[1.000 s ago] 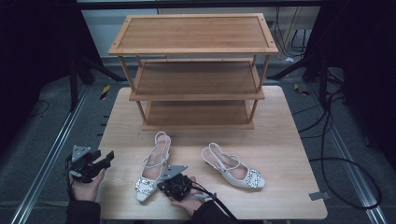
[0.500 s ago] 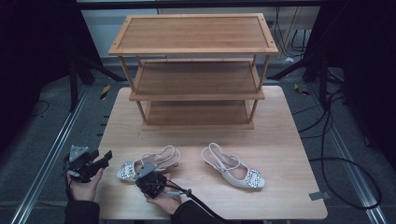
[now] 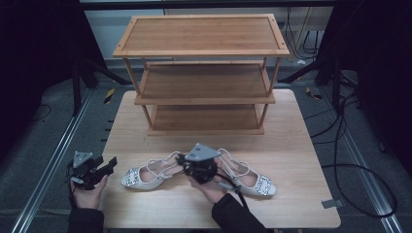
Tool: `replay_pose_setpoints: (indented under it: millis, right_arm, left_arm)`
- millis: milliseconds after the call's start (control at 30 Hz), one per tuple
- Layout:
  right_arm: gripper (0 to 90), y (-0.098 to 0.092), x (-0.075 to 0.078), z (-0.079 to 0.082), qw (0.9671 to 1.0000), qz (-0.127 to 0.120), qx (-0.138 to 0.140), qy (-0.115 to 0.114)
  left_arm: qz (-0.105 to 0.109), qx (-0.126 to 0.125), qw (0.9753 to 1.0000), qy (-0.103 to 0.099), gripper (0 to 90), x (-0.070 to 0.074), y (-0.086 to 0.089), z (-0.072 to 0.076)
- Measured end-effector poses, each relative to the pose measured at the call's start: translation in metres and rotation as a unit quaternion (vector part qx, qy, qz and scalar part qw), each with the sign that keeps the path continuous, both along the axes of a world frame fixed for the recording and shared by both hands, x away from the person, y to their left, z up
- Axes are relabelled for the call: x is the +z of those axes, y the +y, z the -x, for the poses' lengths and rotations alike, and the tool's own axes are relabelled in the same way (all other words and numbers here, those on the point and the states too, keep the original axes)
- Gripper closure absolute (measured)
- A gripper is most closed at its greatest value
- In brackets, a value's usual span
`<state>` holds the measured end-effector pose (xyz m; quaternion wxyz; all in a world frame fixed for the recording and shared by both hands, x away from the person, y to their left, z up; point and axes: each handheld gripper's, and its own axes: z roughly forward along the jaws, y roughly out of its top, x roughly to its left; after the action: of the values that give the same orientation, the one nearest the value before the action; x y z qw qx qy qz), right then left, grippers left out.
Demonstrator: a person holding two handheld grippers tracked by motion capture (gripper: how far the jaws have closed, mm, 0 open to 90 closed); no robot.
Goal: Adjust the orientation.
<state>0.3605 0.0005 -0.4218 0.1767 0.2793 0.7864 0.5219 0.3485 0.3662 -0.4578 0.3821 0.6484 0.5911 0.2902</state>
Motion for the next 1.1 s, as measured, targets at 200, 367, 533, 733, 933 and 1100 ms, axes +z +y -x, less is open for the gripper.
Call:
replay_pose_setpoints:
  millis: [200, 367, 533, 733, 933, 1100]
  right_arm:
    - [89.9, -0.027, -0.015, -0.033, 0.9953, 0.031, -0.088, 0.025]
    - [90.0, -0.016, -0.030, -0.043, 0.9937, 0.050, -0.091, 0.043]
    - [90.0, 0.000, -0.044, -0.049, 0.9928, 0.071, -0.078, 0.056]
    - [90.0, 0.004, -0.048, -0.040, 0.9943, 0.080, -0.047, 0.053]
    - [90.0, -0.009, -0.047, -0.025, 0.9942, 0.084, -0.011, 0.066]
    - [90.0, -0.016, -0.046, -0.012, 0.9934, 0.085, 0.005, 0.077]
  left_arm:
    - [-0.003, -0.002, 1.0000, 0.004, 43.1, -0.002, -0.002, -0.002]
    - [-0.005, -0.003, 1.0000, 0.003, 43.1, -0.002, -0.002, -0.002]
    - [-0.005, -0.004, 1.0000, 0.004, 43.2, -0.002, -0.002, -0.002]
    - [-0.005, -0.005, 1.0000, 0.005, 43.3, -0.003, -0.002, -0.002]
    - [-0.006, -0.006, 1.0000, 0.004, 43.3, -0.002, -0.003, -0.002]
    - [-0.005, -0.008, 0.9999, 0.004, 43.2, -0.003, -0.003, -0.002]
